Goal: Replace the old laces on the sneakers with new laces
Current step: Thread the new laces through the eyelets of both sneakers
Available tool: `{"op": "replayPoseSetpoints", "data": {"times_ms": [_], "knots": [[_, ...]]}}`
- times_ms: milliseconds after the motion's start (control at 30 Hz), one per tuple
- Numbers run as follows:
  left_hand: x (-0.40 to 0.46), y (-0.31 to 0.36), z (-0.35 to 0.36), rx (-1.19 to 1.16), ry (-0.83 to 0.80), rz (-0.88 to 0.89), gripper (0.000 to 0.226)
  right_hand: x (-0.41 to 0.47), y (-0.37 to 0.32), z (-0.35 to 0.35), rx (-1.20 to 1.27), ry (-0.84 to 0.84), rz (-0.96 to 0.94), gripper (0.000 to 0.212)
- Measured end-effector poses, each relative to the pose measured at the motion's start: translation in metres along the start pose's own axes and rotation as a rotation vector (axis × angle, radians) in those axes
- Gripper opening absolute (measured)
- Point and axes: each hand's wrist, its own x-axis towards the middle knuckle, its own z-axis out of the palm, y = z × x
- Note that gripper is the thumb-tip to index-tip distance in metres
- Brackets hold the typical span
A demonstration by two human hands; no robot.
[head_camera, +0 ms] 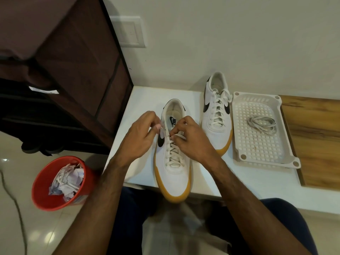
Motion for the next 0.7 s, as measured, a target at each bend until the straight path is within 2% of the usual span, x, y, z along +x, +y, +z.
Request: {"op": "replayPoseSetpoints", "data": {"times_ms": [100, 200, 267, 300, 333, 400, 467, 533, 600, 700], "knots": [[0.002, 0.008, -0.007, -0.417, 0.150, -0.098, 0.013, -0.001, -0.001, -0.005, -0.004, -0.033, 0.003, 0.014], [0.002, 0.014, -0.012, -0.823, 0.246, -0.122, 0.016, -0.002, -0.002, -0.008, -0.012, -0.034, -0.002, 0.014], [0.003, 0.015, -0.017, -0.991, 0.345, -0.138, 0.017, -0.003, -0.002, -0.009, -0.008, -0.029, -0.012, 0.014], [0.003, 0.014, -0.019, -0.997, 0.388, -0.157, 0.016, -0.003, -0.002, -0.009, 0.006, -0.024, -0.015, 0.014], [0.003, 0.012, -0.020, -0.922, 0.414, -0.184, 0.013, -0.003, -0.002, -0.010, 0.033, -0.018, -0.013, 0.014], [0.002, 0.009, -0.020, -0.552, 0.350, -0.220, 0.009, -0.004, -0.002, -0.012, 0.096, -0.001, -0.004, 0.016], [0.001, 0.006, -0.014, -0.165, 0.119, -0.205, 0.019, -0.003, 0.000, -0.015, 0.126, 0.011, -0.002, 0.017], [0.001, 0.004, -0.004, 0.086, -0.134, -0.192, 0.023, -0.003, 0.001, -0.016, 0.137, 0.029, -0.009, 0.014], [0.002, 0.003, 0.001, 0.182, -0.263, -0.197, 0.023, -0.003, 0.001, -0.015, 0.147, 0.059, -0.020, 0.014], [0.003, 0.002, 0.002, 0.089, -0.283, -0.172, 0.025, -0.004, 0.000, -0.015, 0.180, 0.088, -0.029, 0.016]]}}
